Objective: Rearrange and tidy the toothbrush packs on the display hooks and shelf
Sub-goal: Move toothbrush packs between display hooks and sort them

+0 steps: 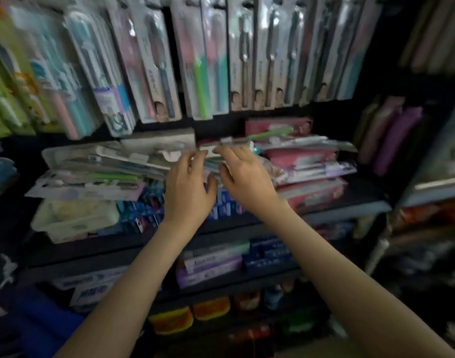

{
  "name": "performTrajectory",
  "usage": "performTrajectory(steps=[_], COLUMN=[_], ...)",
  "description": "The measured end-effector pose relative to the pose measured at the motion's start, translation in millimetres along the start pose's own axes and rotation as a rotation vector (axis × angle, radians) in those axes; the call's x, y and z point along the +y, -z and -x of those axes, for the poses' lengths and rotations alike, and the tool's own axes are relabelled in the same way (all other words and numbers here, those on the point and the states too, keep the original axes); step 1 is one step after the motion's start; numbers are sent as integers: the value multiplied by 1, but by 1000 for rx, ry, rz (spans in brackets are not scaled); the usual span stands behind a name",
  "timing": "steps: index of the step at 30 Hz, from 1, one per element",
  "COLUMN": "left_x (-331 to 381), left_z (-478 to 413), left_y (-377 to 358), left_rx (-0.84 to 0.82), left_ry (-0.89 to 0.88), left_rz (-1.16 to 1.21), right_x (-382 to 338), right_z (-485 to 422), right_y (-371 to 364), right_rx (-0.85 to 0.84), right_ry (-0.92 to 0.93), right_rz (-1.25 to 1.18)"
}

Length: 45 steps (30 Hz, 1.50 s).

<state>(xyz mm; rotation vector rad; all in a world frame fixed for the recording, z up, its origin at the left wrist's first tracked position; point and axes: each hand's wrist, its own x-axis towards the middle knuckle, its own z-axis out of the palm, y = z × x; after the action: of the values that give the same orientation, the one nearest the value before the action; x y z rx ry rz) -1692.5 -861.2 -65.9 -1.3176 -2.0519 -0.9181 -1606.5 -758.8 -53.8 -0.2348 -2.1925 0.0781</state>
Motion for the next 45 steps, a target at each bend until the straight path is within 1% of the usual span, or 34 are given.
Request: performTrajectory(steps=[4, 6, 8, 13, 16, 21, 25, 28, 31, 33, 36, 39, 41, 45], left_x=[23, 29, 34, 43, 36, -3, -50, -86, -121, -139, -159, -172, -175, -179], left_z=[40, 55, 64, 73, 67, 46, 9, -28, -71, -96, -122, -132, -133, -134], left_y=[11, 14, 15, 22, 31, 59, 88, 102, 108, 106, 99, 88, 82, 83], left_rx=[-88, -123, -121, -73, -53, -21, 0, 84, 159, 198, 227, 257, 278, 291], left_ry=[-43, -45, -41, -11, 31, 109, 131, 62, -83, -143, -188, -199, -216, -238], left_rz=[68, 74, 74, 72, 7, -189, -295, -377, -476, -510, -534, -577, -596, -598], right_x=[-19, -27, -34, -36, -35, -45, -56, -65, -72, -71, -65, -66, -70, -75], right_z=[49, 64, 73, 75, 66, 21, -40, -88, -137, -166, -195, -212, -220, -231], right_y=[14, 19, 23, 30, 32, 26, 6, -21, -57, -82, -116, -134, -139, -139], right_rx=[-62, -88, -99, -132, -141, -120, -87, -87, -58, -65, -12, 49, 85, 101], right_ry=[-144, -183, -206, -193, -142, -70, -130, -175, -174, -203, -266, -419, -489, -525], right_rz=[15, 5, -2, -17, -47, -77, -160, -242, -283, -283, -180, -23, -6, -30])
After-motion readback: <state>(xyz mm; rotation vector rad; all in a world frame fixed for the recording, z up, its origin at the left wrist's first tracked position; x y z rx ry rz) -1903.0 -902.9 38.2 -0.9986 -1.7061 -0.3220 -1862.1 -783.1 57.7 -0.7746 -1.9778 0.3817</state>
